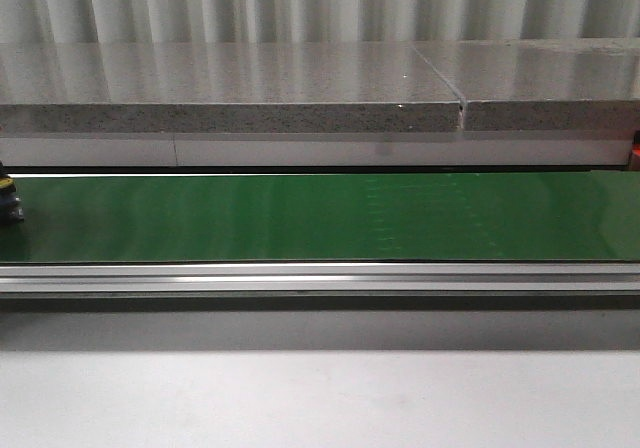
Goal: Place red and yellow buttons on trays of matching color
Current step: 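Move the left gripper to a yellow push-button and grasp it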
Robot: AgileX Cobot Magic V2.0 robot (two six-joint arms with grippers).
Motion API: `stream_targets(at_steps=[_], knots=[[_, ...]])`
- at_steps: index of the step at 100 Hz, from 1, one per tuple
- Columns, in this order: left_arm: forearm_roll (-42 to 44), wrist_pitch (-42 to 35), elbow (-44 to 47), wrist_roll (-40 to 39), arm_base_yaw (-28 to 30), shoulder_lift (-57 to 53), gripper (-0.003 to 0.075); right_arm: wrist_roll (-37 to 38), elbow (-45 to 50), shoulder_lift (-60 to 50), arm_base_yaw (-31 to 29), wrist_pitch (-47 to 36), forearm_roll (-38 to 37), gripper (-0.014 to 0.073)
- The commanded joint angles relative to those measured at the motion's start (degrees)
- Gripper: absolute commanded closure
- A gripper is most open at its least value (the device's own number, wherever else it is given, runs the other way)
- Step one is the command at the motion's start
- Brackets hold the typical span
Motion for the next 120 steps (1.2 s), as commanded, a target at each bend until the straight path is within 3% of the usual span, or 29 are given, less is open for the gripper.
stream_targets(at_steps=[1, 25, 72, 93, 120], knots=[[0.17, -4.01, 0.27, -2.62, 1.44, -3.54, 0.0166, -0.22, 0.07, -0.88, -0.24, -4.99, -0.38, 0.0710], [0.17, -7.83, 10.26, -5.18, 8.94, -7.67, 0.0166, -0.22, 0.07, -0.88, -0.24, -4.99, -0.38, 0.0710], [1.13, -14.81, 29.75, -8.03, 30.11, -14.12, 0.0166, -0.22, 0.07, -0.88, -0.24, -4.99, -0.38, 0.0710], [1.55, -22.13, 35.56, -8.03, 34.93, -14.12, 0.0166, -0.22, 0.07, -0.88, -0.24, -4.99, -0.38, 0.0710], [1.77, -24.67, 36.12, -9.53, 38.83, -13.89, 0.0166, -0.22, 0.07, -0.88, -0.24, -4.99, -0.38, 0.0710]])
